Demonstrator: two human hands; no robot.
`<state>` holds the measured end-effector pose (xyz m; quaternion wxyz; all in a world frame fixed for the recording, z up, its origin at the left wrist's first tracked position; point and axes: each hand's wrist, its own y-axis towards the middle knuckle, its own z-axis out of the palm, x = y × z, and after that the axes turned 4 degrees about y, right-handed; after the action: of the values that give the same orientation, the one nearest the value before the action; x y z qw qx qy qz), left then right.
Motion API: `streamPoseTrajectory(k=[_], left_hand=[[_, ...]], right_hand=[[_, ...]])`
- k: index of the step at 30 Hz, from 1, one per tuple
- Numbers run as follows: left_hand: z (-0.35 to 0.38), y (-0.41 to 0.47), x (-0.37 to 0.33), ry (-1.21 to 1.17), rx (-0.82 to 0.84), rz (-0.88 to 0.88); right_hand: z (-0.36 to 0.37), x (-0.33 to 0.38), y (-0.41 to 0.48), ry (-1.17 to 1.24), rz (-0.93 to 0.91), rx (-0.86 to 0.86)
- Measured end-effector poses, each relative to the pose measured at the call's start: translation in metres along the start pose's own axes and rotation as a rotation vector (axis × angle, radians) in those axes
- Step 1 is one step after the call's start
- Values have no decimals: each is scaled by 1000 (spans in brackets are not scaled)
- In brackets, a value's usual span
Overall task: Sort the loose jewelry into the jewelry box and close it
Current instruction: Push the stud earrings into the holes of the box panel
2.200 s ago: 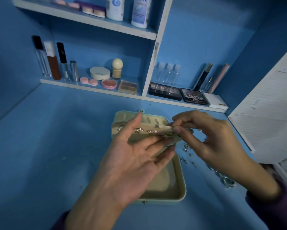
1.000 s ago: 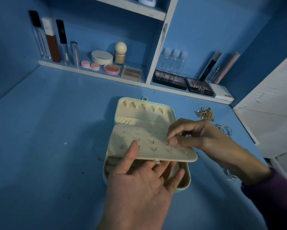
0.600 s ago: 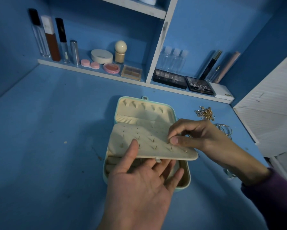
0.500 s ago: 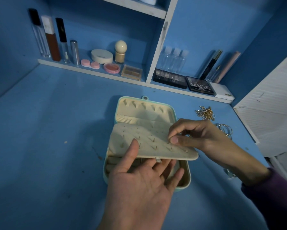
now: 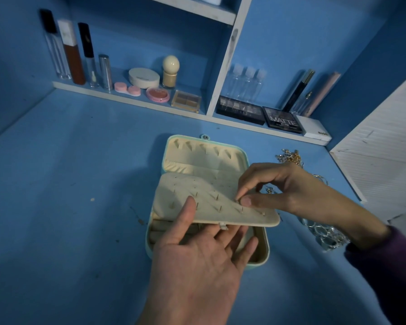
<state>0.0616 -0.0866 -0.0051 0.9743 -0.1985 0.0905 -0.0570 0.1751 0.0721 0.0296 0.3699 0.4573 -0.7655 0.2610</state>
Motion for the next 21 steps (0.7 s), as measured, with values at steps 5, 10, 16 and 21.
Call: streamPoseTrajectory(k=[5, 10, 16, 21], left_hand=[[0, 0, 0, -7, 3, 5], [-1, 0, 0, -9, -5, 3], [-1, 2, 1, -32, -41, -2], [-1, 2, 1, -26, -56, 3]], right_hand=[[-5, 4, 1, -53, 10, 29], [-5, 8, 3, -85, 15, 41], [-15, 10, 8, -5, 65, -7], [-22, -8, 11, -59, 99, -177]])
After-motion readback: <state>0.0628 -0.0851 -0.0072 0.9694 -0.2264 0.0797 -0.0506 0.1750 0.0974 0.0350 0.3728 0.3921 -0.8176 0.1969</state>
